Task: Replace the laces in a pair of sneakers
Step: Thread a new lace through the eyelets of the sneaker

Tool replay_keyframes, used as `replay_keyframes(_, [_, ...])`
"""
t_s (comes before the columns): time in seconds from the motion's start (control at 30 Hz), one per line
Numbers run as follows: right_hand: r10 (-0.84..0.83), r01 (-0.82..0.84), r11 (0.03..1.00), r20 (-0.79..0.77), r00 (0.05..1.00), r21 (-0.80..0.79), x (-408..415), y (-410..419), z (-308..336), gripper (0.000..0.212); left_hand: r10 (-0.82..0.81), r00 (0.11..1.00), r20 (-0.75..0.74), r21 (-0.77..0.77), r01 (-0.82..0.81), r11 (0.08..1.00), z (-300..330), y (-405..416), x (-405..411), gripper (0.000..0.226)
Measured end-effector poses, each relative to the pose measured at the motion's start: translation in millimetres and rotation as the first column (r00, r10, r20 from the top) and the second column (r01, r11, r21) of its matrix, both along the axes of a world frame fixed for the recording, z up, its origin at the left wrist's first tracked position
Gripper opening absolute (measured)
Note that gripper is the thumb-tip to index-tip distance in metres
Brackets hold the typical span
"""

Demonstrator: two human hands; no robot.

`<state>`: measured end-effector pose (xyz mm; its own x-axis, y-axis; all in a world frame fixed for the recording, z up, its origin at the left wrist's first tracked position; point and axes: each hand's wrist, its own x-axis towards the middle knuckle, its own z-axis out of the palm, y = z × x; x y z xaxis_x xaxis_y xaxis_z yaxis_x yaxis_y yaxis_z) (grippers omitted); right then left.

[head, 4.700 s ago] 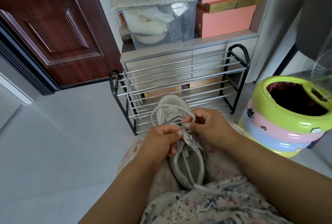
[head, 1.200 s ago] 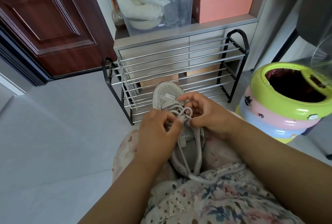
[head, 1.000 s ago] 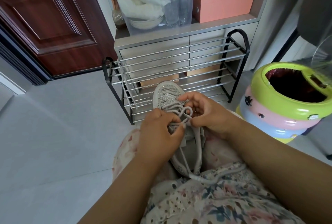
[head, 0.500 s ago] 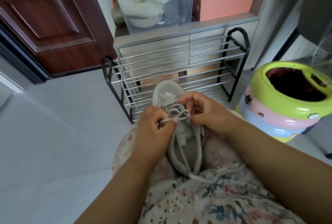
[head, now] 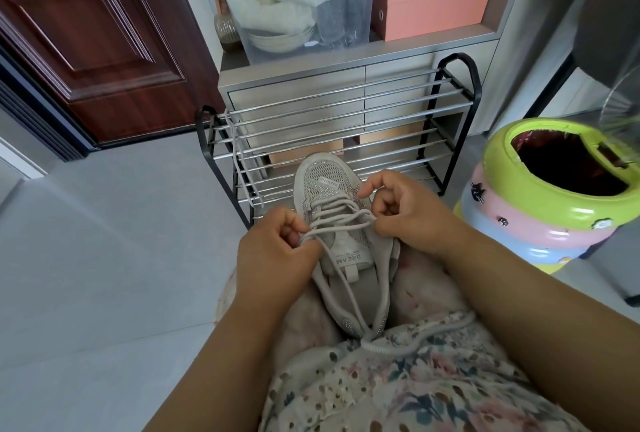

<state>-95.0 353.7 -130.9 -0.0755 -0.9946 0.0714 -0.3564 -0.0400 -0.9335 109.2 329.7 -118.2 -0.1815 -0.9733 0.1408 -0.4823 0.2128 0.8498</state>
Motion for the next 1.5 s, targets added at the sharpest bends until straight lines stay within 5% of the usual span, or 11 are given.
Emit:
replay_keyframes(0.47, [0.024,-0.024,1.0,0.018,1.0,-0.006,6.4,2.7,0.9,0.02,-0.127,0.988,0.086,-0.082,0.134,0.988,-5.4,-1.6,-3.8,0.02])
replay_keyframes(0.7, [0.07,-0.069,0.997,0.064,0.996,-0.018,7.6,5.1,4.5,0.026,-0.249,0.912,-0.326,0.182,0.319,0.93,22.0,-5.9,3.9,0.032])
replay_keyframes(0.87, [0.056,-0.054,0.998,0.057,0.997,-0.027,8.5,5.1,5.7,0.03,-0.117,0.574,-0.81,0.24,0.507,0.828,54.1,-18.9,13.2,0.029])
replay_keyframes(1.0, [0.031,-0.03,0.999,0.032,0.999,-0.025,11.4,7.2,8.7,0.034,-0.026,0.328,-0.944,0.185,0.595,0.782,75.6,-23.6,14.9,0.029])
replay_keyframes(1.1, [-0.039,0.044,0.991,0.036,0.999,-0.127,17.7,11.4,15.7,0.023,-0.061,0.25,-0.966,0.118,0.642,0.758,81.7,-21.0,8.2,0.031])
replay_keyframes(1.2, [0.021,-0.007,0.976,0.063,0.998,-0.217,28.4,19.6,29.2,0.017,-0.091,0.217,-0.972,0.077,0.658,0.749,82.9,-16.8,-2.7,0.03])
replay_keyframes(1.4, [0.192,-0.261,0.942,-0.295,0.936,-0.213,53.4,23.7,28.9,0.007,-0.091,0.174,-0.981,0.045,0.652,0.757,78.8,-15.7,-14.2,0.03])
replay_keyframes(1.5, [0.103,-0.106,0.981,-0.025,0.994,-0.164,50.1,23.0,35.2,0.013,-0.104,0.306,-0.946,0.096,0.572,0.814,66.6,-20.3,-8.2,0.032])
